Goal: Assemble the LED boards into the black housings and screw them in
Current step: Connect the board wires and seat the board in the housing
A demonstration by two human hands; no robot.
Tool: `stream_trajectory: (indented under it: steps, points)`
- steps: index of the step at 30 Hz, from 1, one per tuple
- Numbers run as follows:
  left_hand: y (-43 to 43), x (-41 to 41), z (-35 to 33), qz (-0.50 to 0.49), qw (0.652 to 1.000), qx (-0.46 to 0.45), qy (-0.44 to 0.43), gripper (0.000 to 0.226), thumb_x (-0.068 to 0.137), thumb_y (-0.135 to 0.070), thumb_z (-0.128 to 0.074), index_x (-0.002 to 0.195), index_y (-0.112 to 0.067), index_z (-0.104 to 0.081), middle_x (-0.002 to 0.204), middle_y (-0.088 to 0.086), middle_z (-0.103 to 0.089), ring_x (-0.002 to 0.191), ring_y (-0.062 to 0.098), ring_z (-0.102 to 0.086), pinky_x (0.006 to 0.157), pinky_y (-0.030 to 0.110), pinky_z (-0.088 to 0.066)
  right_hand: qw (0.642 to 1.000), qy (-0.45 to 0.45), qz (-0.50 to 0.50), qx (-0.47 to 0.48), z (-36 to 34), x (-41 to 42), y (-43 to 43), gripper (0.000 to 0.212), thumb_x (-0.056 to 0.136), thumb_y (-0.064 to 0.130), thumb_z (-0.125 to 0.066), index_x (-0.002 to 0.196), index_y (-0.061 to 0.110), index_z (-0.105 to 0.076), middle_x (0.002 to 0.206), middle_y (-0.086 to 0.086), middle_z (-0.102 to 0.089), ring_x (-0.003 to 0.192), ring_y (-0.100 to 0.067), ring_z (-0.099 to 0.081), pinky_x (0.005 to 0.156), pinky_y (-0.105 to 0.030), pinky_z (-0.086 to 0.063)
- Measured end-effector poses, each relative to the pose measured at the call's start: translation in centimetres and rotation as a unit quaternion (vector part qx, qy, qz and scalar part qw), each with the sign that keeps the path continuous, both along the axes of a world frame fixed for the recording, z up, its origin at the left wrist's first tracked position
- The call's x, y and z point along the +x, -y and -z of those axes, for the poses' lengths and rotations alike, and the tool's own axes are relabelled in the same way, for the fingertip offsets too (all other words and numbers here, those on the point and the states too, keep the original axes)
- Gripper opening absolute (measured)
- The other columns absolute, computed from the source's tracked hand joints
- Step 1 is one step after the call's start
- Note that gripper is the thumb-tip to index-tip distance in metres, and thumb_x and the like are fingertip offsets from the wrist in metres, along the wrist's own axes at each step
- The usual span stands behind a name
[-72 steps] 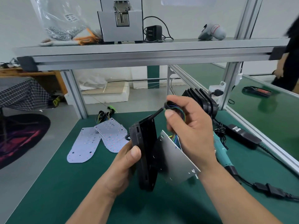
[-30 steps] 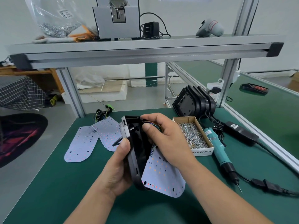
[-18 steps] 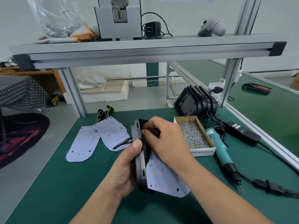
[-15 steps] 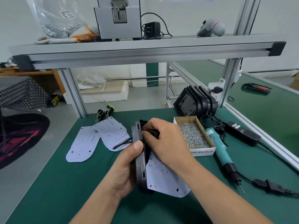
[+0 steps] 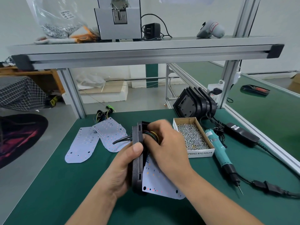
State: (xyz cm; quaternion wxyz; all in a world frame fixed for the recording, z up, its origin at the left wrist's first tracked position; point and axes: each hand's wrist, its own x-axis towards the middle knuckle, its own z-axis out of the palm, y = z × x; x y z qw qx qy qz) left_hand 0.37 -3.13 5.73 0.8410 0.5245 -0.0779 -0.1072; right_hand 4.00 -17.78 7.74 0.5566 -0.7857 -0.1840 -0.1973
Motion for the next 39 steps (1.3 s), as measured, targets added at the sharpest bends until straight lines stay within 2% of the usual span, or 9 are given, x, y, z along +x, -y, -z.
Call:
stream_trajectory:
  steps: [4, 8, 14, 23, 28, 31, 35, 37, 39]
  points:
    - [-0.1, 0.0, 0.0, -0.005, 1.000, 0.003, 0.001, 0.069, 0.069, -0.055, -0.094, 0.123, -0.016, -0.077, 0.124, 0.017, -0.075, 0.114, 0.031, -0.074, 0.091, 0.040, -0.061, 0.998, -0.031, -0.020, 0.046, 0.0, -0.2, -0.1, 0.010, 0.092, 0.021, -0.078, 0.097, 0.028, -0.073, 0.089, 0.019, -0.075, 0.084, -0.005, -0.071, 0.073, -0.016, -0.051]
    - [0.0, 0.0, -0.2, -0.001, 1.000, 0.011, 0.008, 0.062, 0.077, -0.052, -0.089, 0.124, -0.015, -0.075, 0.120, 0.015, -0.076, 0.111, 0.031, -0.074, 0.086, 0.037, -0.060, 0.994, -0.046, -0.077, 0.066, -0.1, -0.4, 0.0, 0.015, 0.095, 0.014, -0.073, 0.101, 0.025, -0.081, 0.096, 0.016, -0.079, 0.093, -0.009, -0.074, 0.081, -0.026, -0.057]
    - [-0.1, 0.0, -0.1, 0.002, 1.000, 0.007, 0.011, 0.065, 0.078, -0.052, -0.089, 0.128, -0.013, -0.072, 0.124, 0.019, -0.074, 0.114, 0.035, -0.073, 0.088, 0.040, -0.060, 0.986, -0.076, -0.133, 0.062, -0.6, 0.1, 0.5, 0.021, 0.097, 0.008, -0.070, 0.105, 0.024, -0.082, 0.104, 0.012, -0.080, 0.102, -0.009, -0.074, 0.088, -0.023, -0.055]
    - [-0.1, 0.2, 0.1, 0.011, 0.999, 0.004, 0.032, 0.076, 0.075, -0.054, -0.090, 0.132, -0.009, -0.068, 0.128, 0.023, -0.070, 0.119, 0.040, -0.068, 0.095, 0.045, -0.058, 0.987, -0.059, -0.075, 0.128, -0.1, -0.6, 0.2, 0.011, 0.093, 0.014, -0.076, 0.090, 0.025, -0.077, 0.085, 0.009, -0.077, 0.079, -0.007, -0.070, 0.073, -0.023, -0.053]
    - [0.0, 0.1, 0.0, 0.023, 0.998, 0.015, 0.052, 0.075, 0.081, -0.052, -0.086, 0.135, -0.005, -0.065, 0.132, 0.030, -0.067, 0.123, 0.047, -0.066, 0.097, 0.050, -0.057, 0.992, -0.027, -0.103, 0.068, -0.5, -0.9, 0.5, 0.020, 0.094, 0.018, -0.068, 0.089, 0.036, -0.076, 0.090, 0.009, -0.074, 0.084, -0.011, -0.068, 0.075, -0.021, -0.050]
    - [0.0, 0.2, 0.0, 0.018, 0.999, 0.013, 0.029, 0.079, 0.076, -0.054, -0.090, 0.131, -0.003, -0.065, 0.130, 0.031, -0.068, 0.119, 0.047, -0.067, 0.096, 0.050, -0.057, 0.989, -0.053, -0.137, 0.023, -0.6, -0.8, 0.4, 0.021, 0.095, 0.025, -0.061, 0.092, 0.042, -0.073, 0.097, 0.005, -0.069, 0.093, -0.013, -0.065, 0.080, -0.023, -0.050]
    - [-0.1, 0.3, 0.1, 0.026, 1.000, -0.007, 0.008, 0.077, 0.072, -0.055, -0.092, 0.128, -0.006, -0.070, 0.128, 0.026, -0.070, 0.117, 0.039, -0.070, 0.093, 0.044, -0.059, 0.983, -0.064, -0.166, -0.040, -0.2, -0.1, 1.3, 0.018, 0.103, 0.019, -0.059, 0.106, 0.026, -0.076, 0.105, -0.002, -0.065, 0.106, -0.016, -0.062, 0.091, -0.031, -0.050]
    - [0.0, 0.2, 0.2, 0.038, 0.999, -0.009, -0.002, 0.079, 0.069, -0.056, -0.094, 0.128, -0.009, -0.072, 0.133, 0.027, -0.069, 0.119, 0.038, -0.070, 0.094, 0.043, -0.059, 0.984, -0.086, -0.153, 0.019, 0.1, -0.1, 1.4, 0.019, 0.103, 0.015, -0.065, 0.108, 0.026, -0.079, 0.102, 0.005, -0.072, 0.104, -0.010, -0.067, 0.088, -0.028, -0.051]
    - [0.1, 0.1, 0.2, 0.039, 0.999, -0.005, -0.013, 0.076, 0.065, -0.058, -0.095, 0.124, -0.013, -0.076, 0.132, 0.024, -0.071, 0.118, 0.035, -0.072, 0.092, 0.040, -0.060, 0.983, -0.097, -0.129, 0.088, 0.6, -0.3, 1.1, 0.014, 0.099, 0.015, -0.073, 0.103, 0.026, -0.081, 0.090, 0.010, -0.075, 0.086, -0.004, -0.069, 0.078, -0.022, -0.051]
